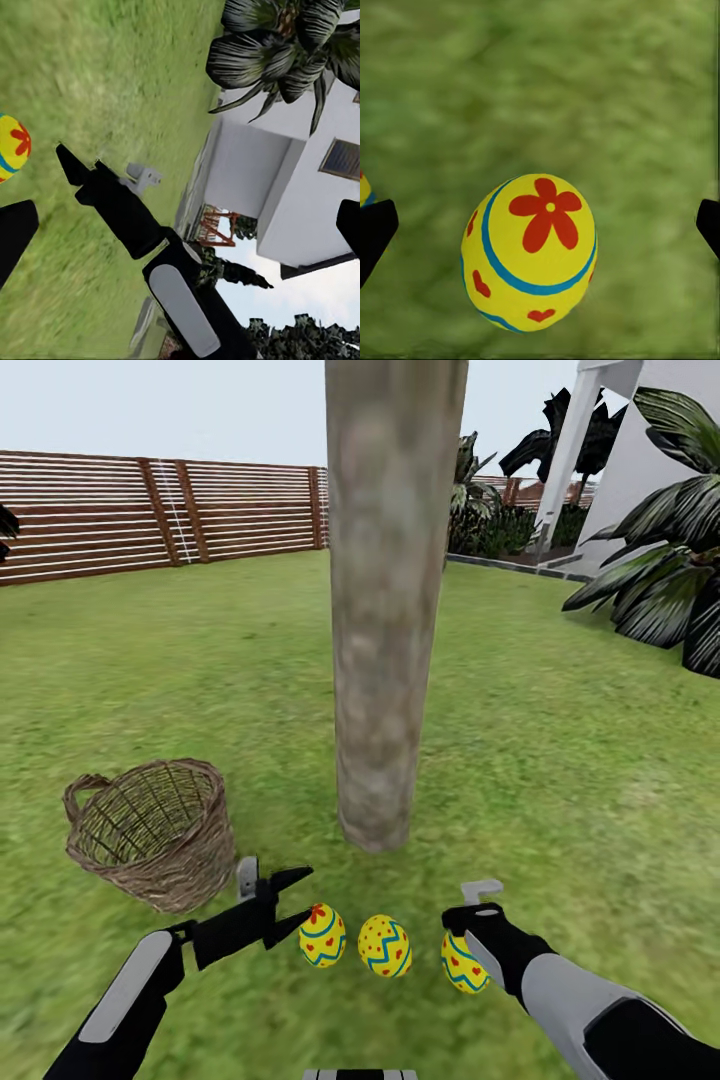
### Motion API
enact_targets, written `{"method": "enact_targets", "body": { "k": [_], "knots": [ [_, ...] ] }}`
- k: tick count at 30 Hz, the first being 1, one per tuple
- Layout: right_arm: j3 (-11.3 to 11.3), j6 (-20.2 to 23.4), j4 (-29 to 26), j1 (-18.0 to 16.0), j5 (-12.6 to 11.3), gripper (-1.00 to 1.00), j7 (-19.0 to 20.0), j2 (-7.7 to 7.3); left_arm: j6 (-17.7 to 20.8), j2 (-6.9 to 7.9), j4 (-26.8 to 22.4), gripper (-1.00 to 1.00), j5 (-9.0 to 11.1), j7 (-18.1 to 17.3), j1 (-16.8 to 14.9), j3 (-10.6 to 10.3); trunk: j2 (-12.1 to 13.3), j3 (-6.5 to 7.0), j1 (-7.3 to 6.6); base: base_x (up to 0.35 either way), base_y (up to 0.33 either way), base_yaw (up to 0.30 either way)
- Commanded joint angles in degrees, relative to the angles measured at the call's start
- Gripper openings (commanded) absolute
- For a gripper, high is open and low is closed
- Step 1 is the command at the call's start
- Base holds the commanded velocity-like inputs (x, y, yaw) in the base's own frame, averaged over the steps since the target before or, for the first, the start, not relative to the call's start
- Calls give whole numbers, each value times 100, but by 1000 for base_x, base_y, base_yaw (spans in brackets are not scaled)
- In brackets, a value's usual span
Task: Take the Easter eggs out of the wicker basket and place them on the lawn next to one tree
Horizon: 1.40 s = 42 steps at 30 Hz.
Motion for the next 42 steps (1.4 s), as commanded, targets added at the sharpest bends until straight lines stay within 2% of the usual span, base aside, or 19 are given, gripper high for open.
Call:
{"method": "enact_targets", "body": {
  "k": [1,3,4,7,9,12,14,16,18,21,27,32,33,34,37,42],
  "knots": [
    [48,30,22,8,-51,100,-31,-4,12,27,49,100,-161,11,-2,-6,40,14,-24,0,0,0],
    [46,21,76,75,-55,100,-26,-5,18,54,202,100,-606,12,-1,-2,120,50,-68,0,0,0],
    [45,6,121,145,-49,100,-25,-6,18,60,298,100,-958,10,-1,-1,160,68,-90,0,0,0],
    [47,-7,201,266,-42,100,-19,-1,8,67,389,100,-1672,9,-2,-10,280,122,-155,0,0,0],
    [49,-10,307,351,-42,100,-16,18,-8,51,531,100,-2424,1,-1,-15,361,158,-199,0,0,0],
    [49,-18,486,474,-38,100,-13,22,-31,45,912,100,-2882,-7,20,-17,481,212,-265,0,0,0],
    [49,-24,558,571,-34,100,-9,15,-149,58,1227,100,-2966,-8,27,-22,561,248,-309,0,0,0],
    [49,-27,592,666,-35,100,-7,1,-480,95,1540,100,-3053,-9,32,-74,641,283,-353,0,0,0],
    [49,-34,615,764,-36,100,-6,-5,-842,207,1742,100,-3274,-9,34,-271,722,319,-397,0,0,0],
    [49,-58,631,919,-22,100,-6,1,-1250,277,2124,100,-3553,-9,35,-507,842,373,-463,0,0,0],
    [49,-535,642,1136,-41,100,-6,-2,-1429,298,2533,100,-3632,-9,36,-559,1083,481,-595,0,0,0],
    [49,-606,644,1270,-43,100,-29,-4,-2048,305,2890,100,-3643,-12,43,-598,1283,571,-704,0,0,0],
    [49,-604,646,1284,-42,100,-33,-2,-2100,303,2934,100,-3646,-11,43,-667,1323,589,-726,0,0,0],
    [49,-610,688,1325,-41,100,-33,10,-2160,314,3018,100,-3648,-11,46,-891,1363,607,-748,0,0,0],
    [49,-624,819,1389,-40,100,-25,12,-2203,351,3226,100,-3651,-10,51,-1129,1484,660,-814,0,0,0],
    [49,-633,870,1444,-37,100,-23,-4,-2210,539,3305,100,-3652,-11,52,-1181,1684,750,-924,0,0,0]
  ]
}}
